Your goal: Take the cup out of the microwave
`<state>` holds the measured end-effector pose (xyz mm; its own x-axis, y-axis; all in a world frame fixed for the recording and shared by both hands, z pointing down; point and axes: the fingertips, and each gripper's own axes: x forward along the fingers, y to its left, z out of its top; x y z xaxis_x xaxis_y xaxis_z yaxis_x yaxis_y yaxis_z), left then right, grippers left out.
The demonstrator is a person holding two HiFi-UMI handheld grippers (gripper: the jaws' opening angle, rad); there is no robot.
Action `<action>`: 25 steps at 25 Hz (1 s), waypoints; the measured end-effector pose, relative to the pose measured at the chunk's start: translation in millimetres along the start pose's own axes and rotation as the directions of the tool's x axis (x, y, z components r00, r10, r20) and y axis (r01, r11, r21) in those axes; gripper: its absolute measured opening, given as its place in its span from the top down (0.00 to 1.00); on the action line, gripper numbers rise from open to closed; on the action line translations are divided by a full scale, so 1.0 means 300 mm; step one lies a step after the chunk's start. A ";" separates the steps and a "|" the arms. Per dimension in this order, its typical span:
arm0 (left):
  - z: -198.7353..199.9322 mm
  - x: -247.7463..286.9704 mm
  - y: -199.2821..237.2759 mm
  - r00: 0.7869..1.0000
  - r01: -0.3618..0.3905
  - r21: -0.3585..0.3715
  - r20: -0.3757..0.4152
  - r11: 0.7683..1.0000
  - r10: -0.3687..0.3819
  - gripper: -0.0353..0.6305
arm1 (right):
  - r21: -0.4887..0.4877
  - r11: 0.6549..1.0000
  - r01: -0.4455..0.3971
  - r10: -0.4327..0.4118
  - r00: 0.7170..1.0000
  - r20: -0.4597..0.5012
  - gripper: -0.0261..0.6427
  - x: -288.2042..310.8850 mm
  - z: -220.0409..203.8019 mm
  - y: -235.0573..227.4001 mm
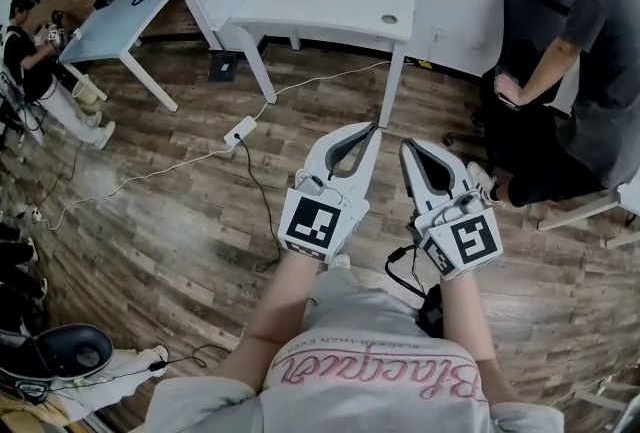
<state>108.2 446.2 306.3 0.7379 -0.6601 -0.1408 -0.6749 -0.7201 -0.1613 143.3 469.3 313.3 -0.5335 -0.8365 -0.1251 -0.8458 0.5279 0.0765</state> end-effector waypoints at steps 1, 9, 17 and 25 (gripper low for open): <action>-0.005 0.011 0.018 1.000 0.008 0.002 -0.002 1.000 -0.008 0.94 | 0.000 1.000 0.003 -0.003 1.000 -0.002 0.94 0.024 -0.004 -0.004; -0.040 0.046 0.152 0.998 0.056 0.008 -0.010 0.998 -0.056 0.94 | 0.011 1.000 0.024 -0.024 1.000 -0.019 0.94 0.189 -0.039 -0.005; -0.073 0.053 0.290 0.999 0.052 -0.021 -0.011 0.998 -0.052 0.94 | 0.008 0.999 0.031 -0.031 0.999 -0.031 0.94 0.322 -0.048 -0.003; -0.118 0.044 0.357 0.999 0.033 -0.055 -0.030 0.998 -0.035 0.94 | 0.020 1.000 0.008 -0.007 0.998 -0.056 0.94 0.376 -0.078 0.011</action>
<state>45.3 352.8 321.7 0.7603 -0.6409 -0.1054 -0.6495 -0.7521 -0.1120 80.2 373.4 322.6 -0.5271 -0.8469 -0.0702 -0.8498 0.5242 0.0556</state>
